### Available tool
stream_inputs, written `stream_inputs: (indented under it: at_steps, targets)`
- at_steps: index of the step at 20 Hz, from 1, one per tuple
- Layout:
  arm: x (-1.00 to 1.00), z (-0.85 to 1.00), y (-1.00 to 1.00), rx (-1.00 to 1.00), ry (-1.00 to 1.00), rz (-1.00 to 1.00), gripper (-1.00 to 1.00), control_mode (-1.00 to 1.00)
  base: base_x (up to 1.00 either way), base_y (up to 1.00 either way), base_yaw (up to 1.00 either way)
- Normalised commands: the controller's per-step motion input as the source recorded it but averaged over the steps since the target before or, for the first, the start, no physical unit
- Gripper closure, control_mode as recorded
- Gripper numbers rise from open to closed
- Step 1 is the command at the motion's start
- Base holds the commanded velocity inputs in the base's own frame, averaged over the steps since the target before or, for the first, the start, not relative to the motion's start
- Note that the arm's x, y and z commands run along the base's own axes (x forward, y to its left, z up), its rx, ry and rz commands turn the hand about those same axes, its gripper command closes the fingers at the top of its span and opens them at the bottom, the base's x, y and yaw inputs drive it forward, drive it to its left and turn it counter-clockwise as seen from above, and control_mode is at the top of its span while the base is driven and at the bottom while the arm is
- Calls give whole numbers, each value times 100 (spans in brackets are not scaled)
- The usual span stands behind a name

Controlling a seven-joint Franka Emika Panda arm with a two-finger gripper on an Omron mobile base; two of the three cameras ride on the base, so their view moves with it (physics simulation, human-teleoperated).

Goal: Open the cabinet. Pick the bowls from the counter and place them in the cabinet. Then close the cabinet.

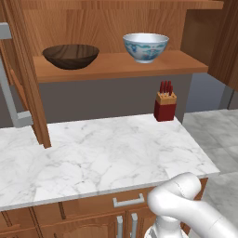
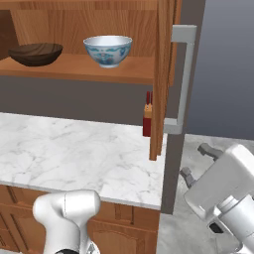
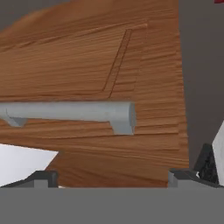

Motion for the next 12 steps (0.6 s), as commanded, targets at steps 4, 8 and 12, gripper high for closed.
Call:
stream_inputs:
  at_steps: [4,8,12]
  targets:
    - [84,-6,0,7,0,18,-100,-100,0,0,0]
    - [74,-22,-3,8,0,19,-100,-100,0,0,0]
    - [51,-35,-8,9,0,20,-100,-100,0,0,0]
